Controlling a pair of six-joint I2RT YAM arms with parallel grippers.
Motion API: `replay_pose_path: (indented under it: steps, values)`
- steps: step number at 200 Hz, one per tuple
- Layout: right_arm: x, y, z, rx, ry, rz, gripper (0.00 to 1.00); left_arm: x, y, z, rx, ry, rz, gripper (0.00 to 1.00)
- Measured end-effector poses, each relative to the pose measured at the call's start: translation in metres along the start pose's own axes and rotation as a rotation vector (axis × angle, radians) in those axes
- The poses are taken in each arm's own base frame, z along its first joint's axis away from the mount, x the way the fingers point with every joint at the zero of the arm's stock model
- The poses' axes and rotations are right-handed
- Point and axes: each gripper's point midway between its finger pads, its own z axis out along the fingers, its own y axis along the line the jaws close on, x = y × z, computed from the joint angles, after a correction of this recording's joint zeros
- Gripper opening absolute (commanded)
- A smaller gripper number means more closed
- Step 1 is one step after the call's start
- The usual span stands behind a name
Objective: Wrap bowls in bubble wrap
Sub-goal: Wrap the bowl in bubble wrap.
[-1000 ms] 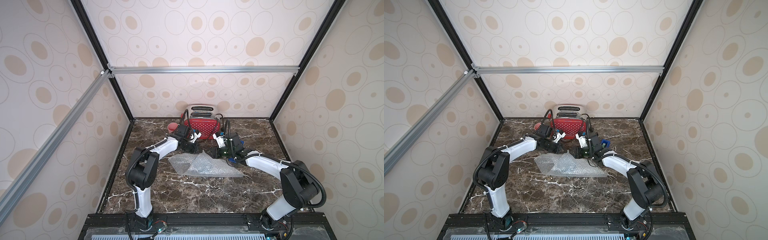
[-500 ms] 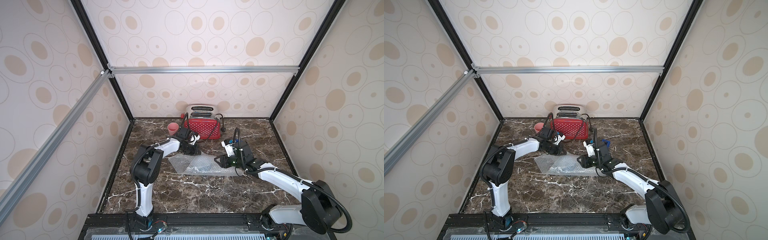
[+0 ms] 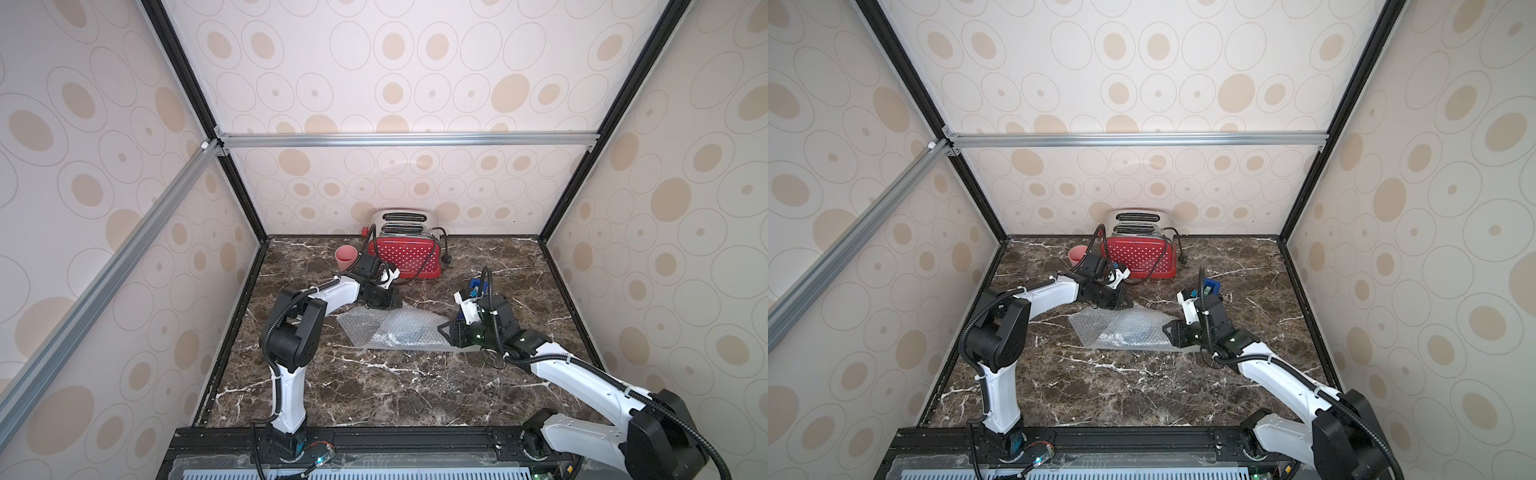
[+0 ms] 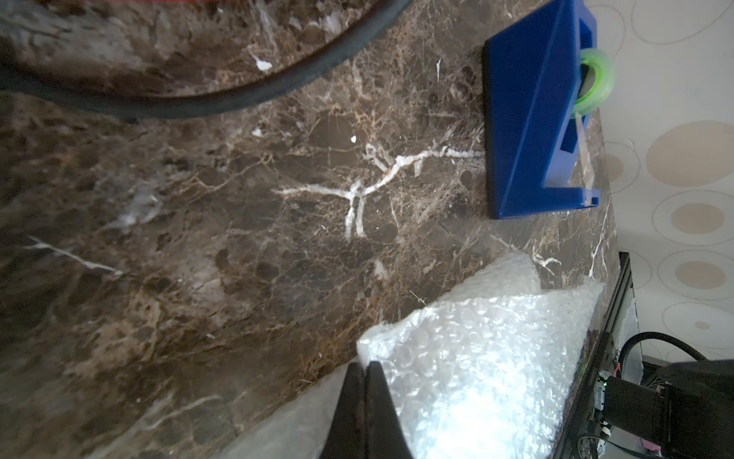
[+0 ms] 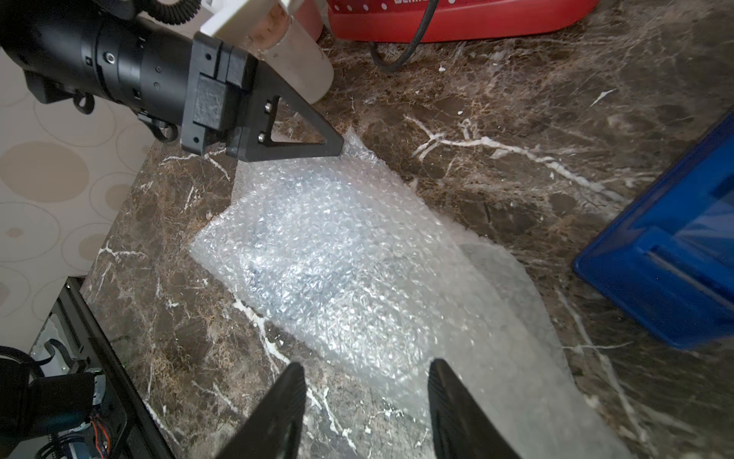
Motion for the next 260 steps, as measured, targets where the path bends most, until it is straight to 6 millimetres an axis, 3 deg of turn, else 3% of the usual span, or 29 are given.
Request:
replay_pose_path:
  steps: [33, 47, 62, 85, 114, 166, 198, 225, 260]
  values:
    - [-0.002, 0.017, 0.006, -0.101, 0.000, 0.077, 0.33, -0.001, 0.000, 0.000, 0.001, -0.003, -0.001, 0.00]
    - [0.001, 0.027, 0.018, -0.140, 0.025, 0.099, 0.21, -0.001, 0.000, 0.000, 0.002, -0.003, -0.002, 0.00]
    - [0.008, 0.038, 0.037, -0.166, 0.077, 0.119, 0.16, -0.001, 0.000, 0.000, 0.003, -0.005, -0.001, 0.00]
    - [0.006, 0.055, 0.064, -0.205, 0.113, 0.142, 0.14, -0.002, -0.001, 0.000, 0.004, -0.007, 0.000, 0.00]
    - [-0.006, 0.060, 0.090, -0.232, 0.107, 0.179, 0.14, -0.001, -0.001, 0.000, 0.007, -0.007, 0.000, 0.00]
    - [-0.028, 0.066, 0.107, -0.240, 0.080, 0.198, 0.17, -0.001, -0.001, 0.000, 0.007, -0.006, -0.001, 0.00]
    - [-0.032, 0.052, 0.090, -0.210, 0.048, 0.199, 0.34, -0.001, -0.001, 0.000, 0.007, -0.007, -0.002, 0.00]
    - [-0.029, 0.014, 0.045, -0.124, -0.028, 0.230, 0.48, -0.001, -0.001, 0.000, 0.008, -0.006, -0.002, 0.00]
    - [-0.010, -0.032, -0.006, -0.003, -0.101, 0.285, 0.54, -0.001, -0.001, 0.000, 0.008, -0.006, -0.002, 0.00]
